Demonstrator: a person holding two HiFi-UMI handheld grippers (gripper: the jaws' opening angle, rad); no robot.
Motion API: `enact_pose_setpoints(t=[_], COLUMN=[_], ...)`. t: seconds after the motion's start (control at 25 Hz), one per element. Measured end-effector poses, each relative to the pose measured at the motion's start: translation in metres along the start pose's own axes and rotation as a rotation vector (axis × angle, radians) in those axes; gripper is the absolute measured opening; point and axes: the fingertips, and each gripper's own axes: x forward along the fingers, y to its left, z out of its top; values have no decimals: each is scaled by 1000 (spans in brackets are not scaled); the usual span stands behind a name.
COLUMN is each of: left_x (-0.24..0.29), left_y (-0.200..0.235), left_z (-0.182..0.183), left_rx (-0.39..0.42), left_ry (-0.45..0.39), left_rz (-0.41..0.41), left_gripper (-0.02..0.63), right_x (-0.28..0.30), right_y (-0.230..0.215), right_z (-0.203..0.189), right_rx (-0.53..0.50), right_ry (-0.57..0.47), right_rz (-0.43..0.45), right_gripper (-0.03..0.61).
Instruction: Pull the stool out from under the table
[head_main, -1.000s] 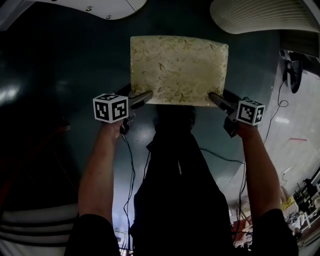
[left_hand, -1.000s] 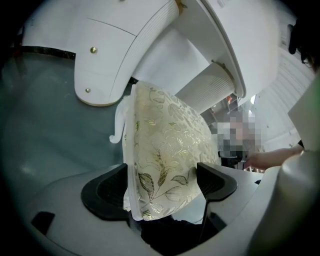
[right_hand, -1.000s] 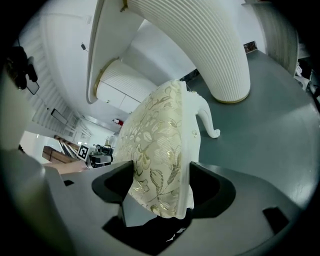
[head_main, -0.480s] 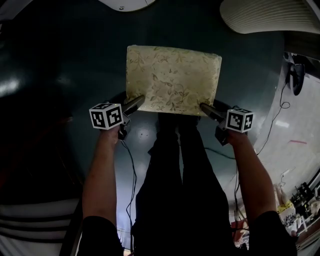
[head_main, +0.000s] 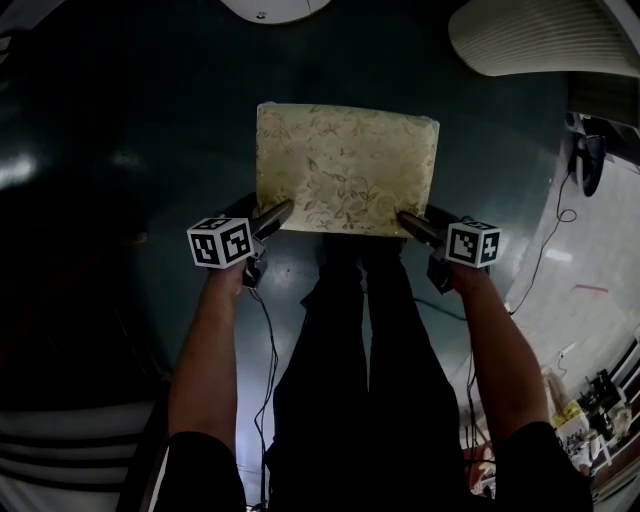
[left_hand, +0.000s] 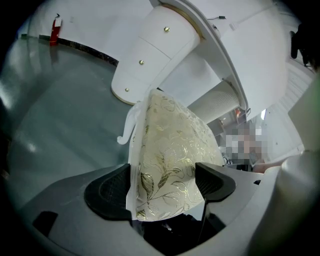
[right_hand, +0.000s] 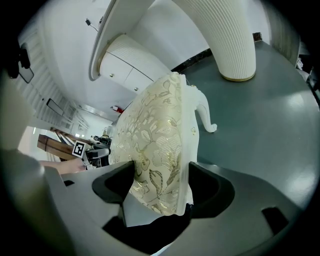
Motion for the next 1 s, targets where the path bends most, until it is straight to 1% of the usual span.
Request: enact_pose_setpoints(t=[0.12,0.2,0.32,0.4,0.48,0.56,0.64,0.72,0.76,0.84,0.92,1.0], left_x=[1,0,-15,-35,-58,-84,-111,-132,-140,-157,-179,-196], left_y=[1,1,3,6,-1,-19,-45,-80,-99,-139,-175,-203], left_z=[2,2,3,6,16,32,47,58,64,70,64,60], left_rx=[16,31,57,54,55,79,120,147,149,141,137,140], left_ry=[1,13,44,66,72,68,72,62,43,1,-13,-23], left_rz=[-1,17,93,143,161,146,118,77,52,-5,-52,-90], left_gripper=[417,417,417,417,416,408,396,376,373,370,370,370], right_x=[1,-2,-14,-34,-60,-83,-103,-127,-141,-170,-196,-212], right_y=[0,1,7,12,25,49,83,116,129,154,182,202], right_z=[0,1,-5,-11,-11,-12,-20,-27,-27,-26,-30,-26], right_rx=[6,-2,-49,-54,-53,-87,-136,-168,-182,-215,-229,-255], right_ry=[-12,-20,1,13,16,40,81,116,123,117,102,75], right_rz=[1,2,-16,-49,-67,-56,-26,0,9,16,16,4], right_gripper=[302,302,302,302,302,302,302,302,302,302,302,302])
